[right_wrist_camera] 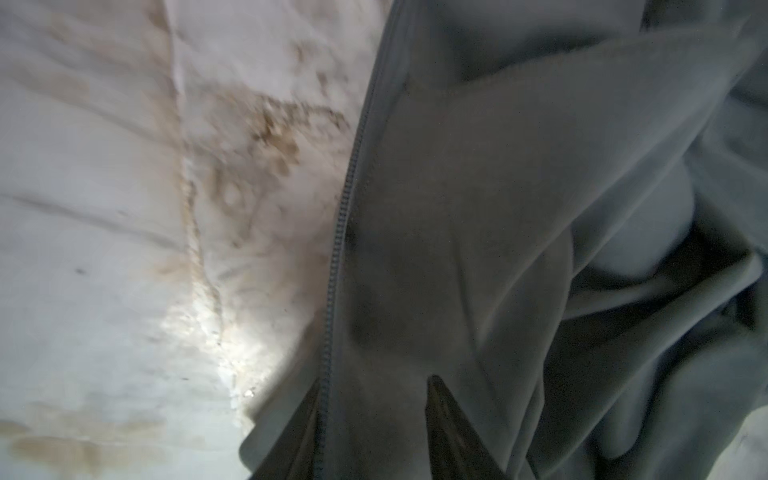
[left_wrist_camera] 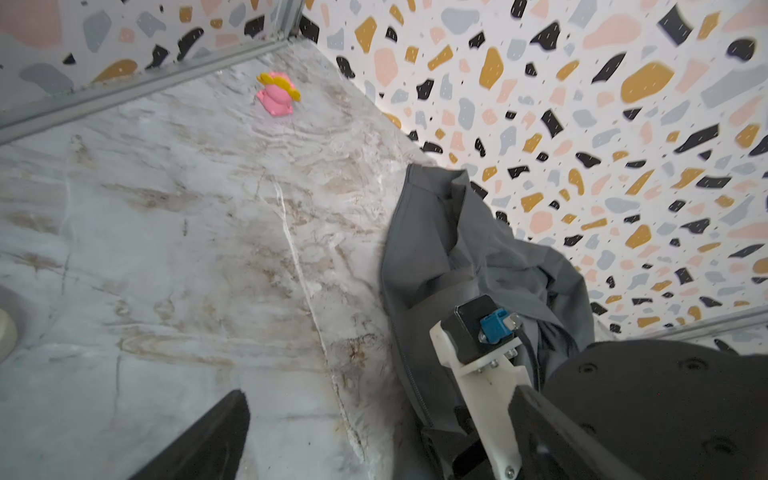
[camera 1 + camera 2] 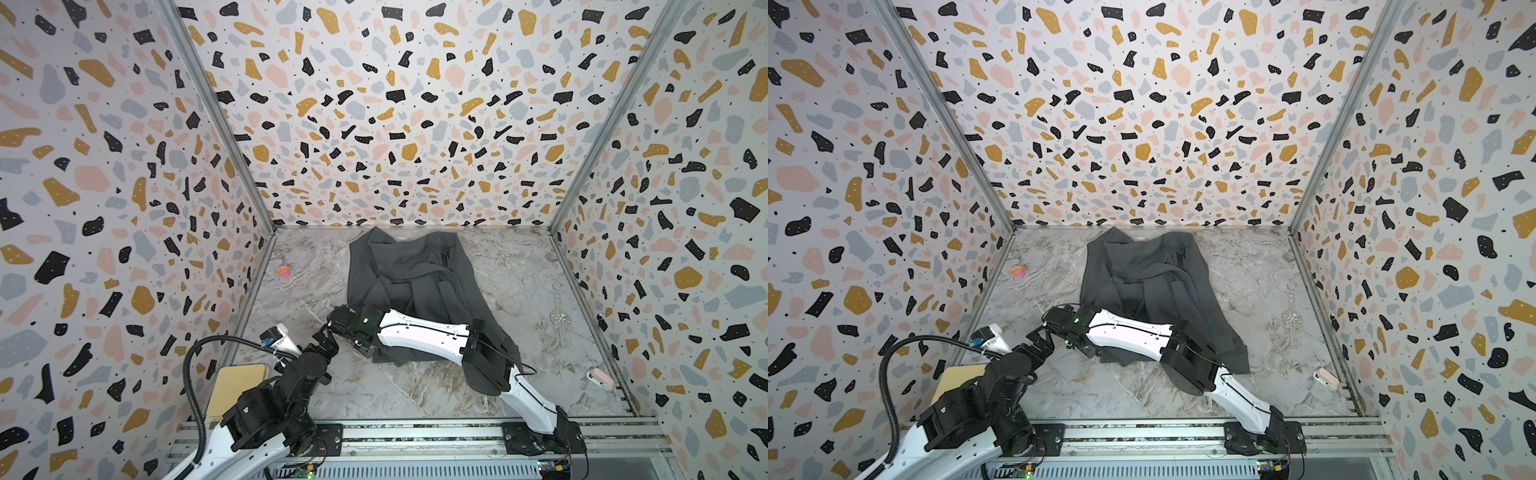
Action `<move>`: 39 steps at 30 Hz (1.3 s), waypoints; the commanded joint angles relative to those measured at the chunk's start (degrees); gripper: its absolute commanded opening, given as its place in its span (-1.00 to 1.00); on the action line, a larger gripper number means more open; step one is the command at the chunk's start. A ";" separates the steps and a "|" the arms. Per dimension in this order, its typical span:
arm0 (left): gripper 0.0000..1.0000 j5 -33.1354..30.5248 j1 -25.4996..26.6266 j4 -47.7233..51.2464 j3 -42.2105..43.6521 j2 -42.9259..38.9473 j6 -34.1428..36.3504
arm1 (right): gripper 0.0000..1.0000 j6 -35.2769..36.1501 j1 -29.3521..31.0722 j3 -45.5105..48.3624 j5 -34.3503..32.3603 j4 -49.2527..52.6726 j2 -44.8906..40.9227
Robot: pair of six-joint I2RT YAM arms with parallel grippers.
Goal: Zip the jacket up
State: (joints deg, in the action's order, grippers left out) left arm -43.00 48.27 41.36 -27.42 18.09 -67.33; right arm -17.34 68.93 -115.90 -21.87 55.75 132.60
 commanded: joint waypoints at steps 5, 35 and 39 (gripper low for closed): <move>1.00 7.76 0.07 -10.84 2.83 2.89 3.67 | -1.00 0.45 -8.71 27.18 22.10 -19.87 -19.64; 0.81 46.90 0.04 -71.89 16.62 26.62 10.66 | -1.00 -52.22 -29.83 69.22 72.70 -122.26 -28.53; 0.67 48.26 0.06 -75.22 16.52 28.70 9.85 | -1.00 -50.89 -29.29 69.53 71.62 -119.88 -28.62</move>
State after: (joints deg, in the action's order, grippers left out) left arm 2.83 48.29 -27.31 -10.22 46.13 -57.71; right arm -67.68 39.09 -46.02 50.48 -61.80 104.47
